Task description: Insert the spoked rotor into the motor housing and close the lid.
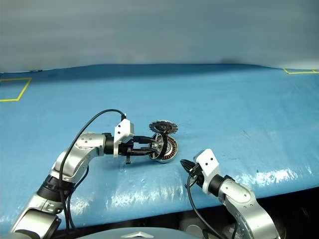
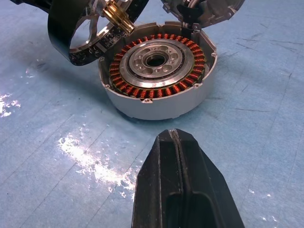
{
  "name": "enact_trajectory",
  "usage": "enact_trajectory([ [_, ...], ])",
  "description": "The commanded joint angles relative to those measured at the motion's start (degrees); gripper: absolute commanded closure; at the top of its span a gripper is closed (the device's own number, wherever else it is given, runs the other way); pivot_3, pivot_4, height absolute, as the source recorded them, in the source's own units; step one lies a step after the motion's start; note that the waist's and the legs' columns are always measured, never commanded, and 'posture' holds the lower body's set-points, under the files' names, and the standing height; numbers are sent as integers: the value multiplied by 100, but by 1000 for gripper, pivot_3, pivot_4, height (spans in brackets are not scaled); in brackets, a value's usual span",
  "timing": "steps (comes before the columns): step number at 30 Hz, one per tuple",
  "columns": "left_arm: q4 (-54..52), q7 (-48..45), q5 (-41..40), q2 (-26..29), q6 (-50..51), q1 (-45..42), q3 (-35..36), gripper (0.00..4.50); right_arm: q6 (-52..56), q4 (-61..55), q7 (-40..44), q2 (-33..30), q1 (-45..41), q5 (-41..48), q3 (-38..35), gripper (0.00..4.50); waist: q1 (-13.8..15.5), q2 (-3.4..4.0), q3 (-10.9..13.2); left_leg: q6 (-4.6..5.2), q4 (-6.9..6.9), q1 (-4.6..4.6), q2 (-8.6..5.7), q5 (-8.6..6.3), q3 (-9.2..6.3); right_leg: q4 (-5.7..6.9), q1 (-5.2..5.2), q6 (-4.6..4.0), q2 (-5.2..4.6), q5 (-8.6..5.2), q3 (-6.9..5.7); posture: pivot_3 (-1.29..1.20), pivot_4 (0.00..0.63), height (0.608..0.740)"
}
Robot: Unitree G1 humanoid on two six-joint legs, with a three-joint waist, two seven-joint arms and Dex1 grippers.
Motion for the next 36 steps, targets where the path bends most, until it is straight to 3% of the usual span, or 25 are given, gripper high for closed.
enact_trajectory([
  [1, 54, 121, 104, -35, -63, -176, 0, 3148, -201, 13, -45, 49, -53, -80, 25, 4500, 0, 0, 0, 0, 0, 0, -1, 0, 1, -1, 0, 0, 0, 0, 0, 0, 150, 740],
  [27, 344, 128, 447, -88, -353, -114, -257, 3148, -222, 246, -157, 71, -384, -414, 264, 4500, -3, 1, 1, 2, -3, -3, 0, -1, 0, -4, -2, -1, -1, 0, 0, 0, 150, 740],
  [34, 518, 450, 776, -156, -490, -211, -253, 891, -224, 264, -172, 101, -382, -444, 252, 4500, 0, 1, 1, 2, -4, -4, 0, -1, 0, -4, -4, -1, 0, -1, 0, 0, 150, 740],
  [36, 464, 390, 601, -190, -557, -227, -123, 891, -222, 260, -171, 109, -382, -447, 265, 4500, 3, 1, 2, 2, -4, -4, 0, -1, 0, -4, -3, 0, -2, 0, 0, 0, 150, 740],
])
